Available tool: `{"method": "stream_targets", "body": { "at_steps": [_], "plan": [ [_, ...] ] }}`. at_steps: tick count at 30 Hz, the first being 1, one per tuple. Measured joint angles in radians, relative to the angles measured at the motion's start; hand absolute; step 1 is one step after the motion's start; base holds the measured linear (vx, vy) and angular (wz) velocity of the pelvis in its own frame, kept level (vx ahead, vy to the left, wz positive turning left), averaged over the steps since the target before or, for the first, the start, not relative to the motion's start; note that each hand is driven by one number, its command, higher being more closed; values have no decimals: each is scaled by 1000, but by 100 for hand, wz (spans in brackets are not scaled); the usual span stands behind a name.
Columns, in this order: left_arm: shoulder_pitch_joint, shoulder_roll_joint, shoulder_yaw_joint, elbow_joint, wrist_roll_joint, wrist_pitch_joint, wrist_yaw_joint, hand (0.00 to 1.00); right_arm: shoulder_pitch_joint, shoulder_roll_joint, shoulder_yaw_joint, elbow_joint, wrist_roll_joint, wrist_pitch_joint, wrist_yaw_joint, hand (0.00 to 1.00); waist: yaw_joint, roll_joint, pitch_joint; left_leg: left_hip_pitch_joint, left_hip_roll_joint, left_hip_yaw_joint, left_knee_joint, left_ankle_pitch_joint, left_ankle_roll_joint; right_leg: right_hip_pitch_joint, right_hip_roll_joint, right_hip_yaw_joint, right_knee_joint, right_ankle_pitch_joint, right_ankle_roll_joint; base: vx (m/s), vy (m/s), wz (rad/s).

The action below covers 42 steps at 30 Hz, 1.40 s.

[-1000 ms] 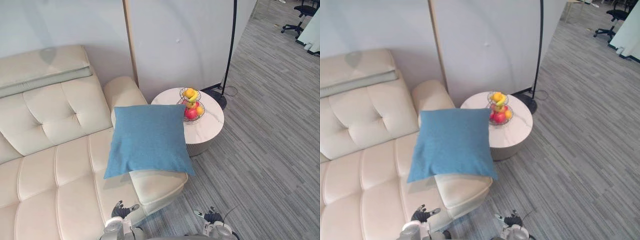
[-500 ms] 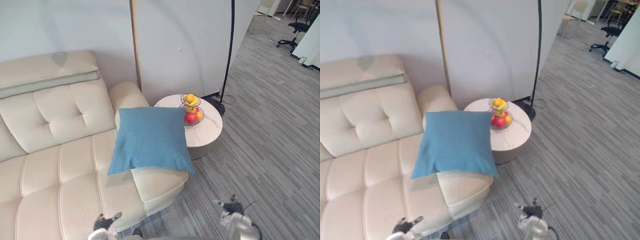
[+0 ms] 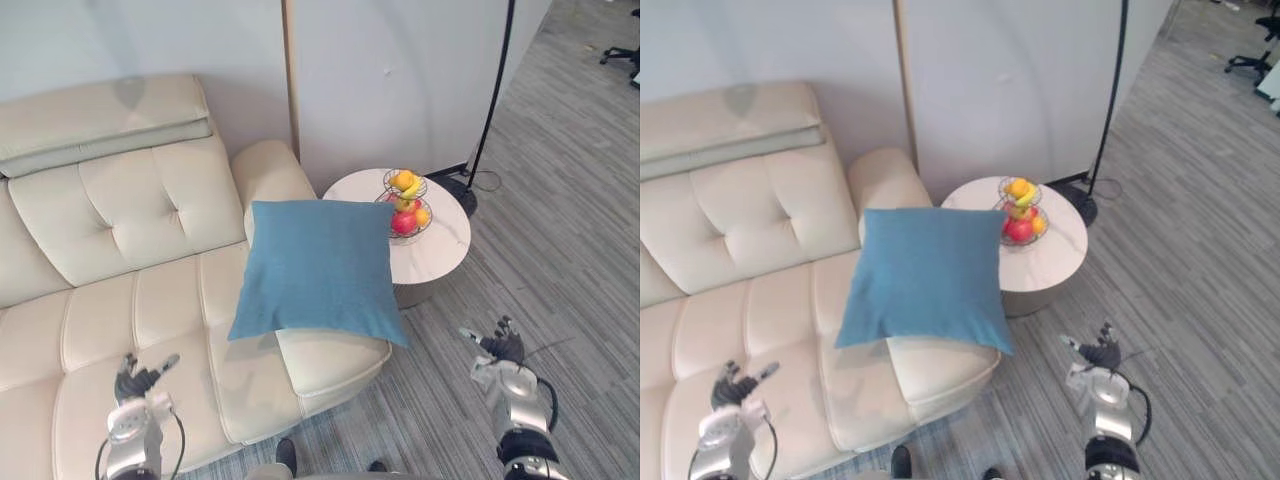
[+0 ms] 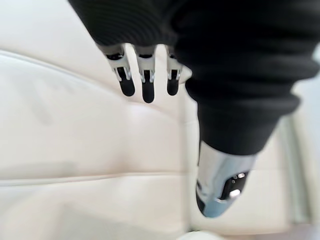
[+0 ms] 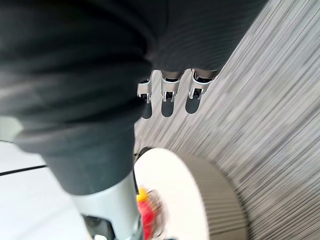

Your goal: Pick up cushions and gather them together orderly.

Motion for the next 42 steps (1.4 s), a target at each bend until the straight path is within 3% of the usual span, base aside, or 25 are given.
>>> {"method": "stream_targets", "body": {
  "at_steps": [5,13,20,26,27,28,42],
  "plan": [
    [-177,13,-105,-26,-61,-3,38,0,-164,-10,84,0,75,-8,-22,0,25,-5,91,-116,12,-3,77,-1,1,-107,-3,48,47,9,-14,-56,10,-6],
    [-379,-9,-257,-11,-81,-4,62,0,-303,-2,142,44,137,-8,-61,0,31,-4,199,-254,32,-2,178,-12,15,-272,-14,84,189,-12,-18,-106,7,-5],
    [-491,-79,-379,18,-82,-2,65,0,-373,59,214,46,155,-5,-85,0,31,-4,230,-335,40,-1,214,-9,12,-372,-23,93,258,-22,-23,-100,8,-3],
    [-619,-83,-410,18,-83,-2,103,0,-545,67,289,49,155,-4,-87,0,31,-5,268,-409,52,-1,211,25,6,-451,-11,95,262,2,-34,-37,-13,-3],
    [-625,-82,-412,18,-83,-2,104,100,-553,67,294,51,156,-4,-87,0,31,-5,268,-412,54,-1,211,25,6,-453,-9,95,258,4,-33,13,-8,-4],
    [-646,-82,-416,24,-83,-2,106,100,-579,67,306,57,156,-4,-87,100,31,-5,268,-424,57,-1,211,26,4,-458,-4,94,244,13,-35,22,-2,-4],
    [-746,-66,-414,19,-140,-25,141,100,-668,53,337,29,216,-19,-96,100,32,-4,269,-461,71,-5,160,75,-6,-478,22,84,158,74,-47,2,0,-1]
  ]
}}
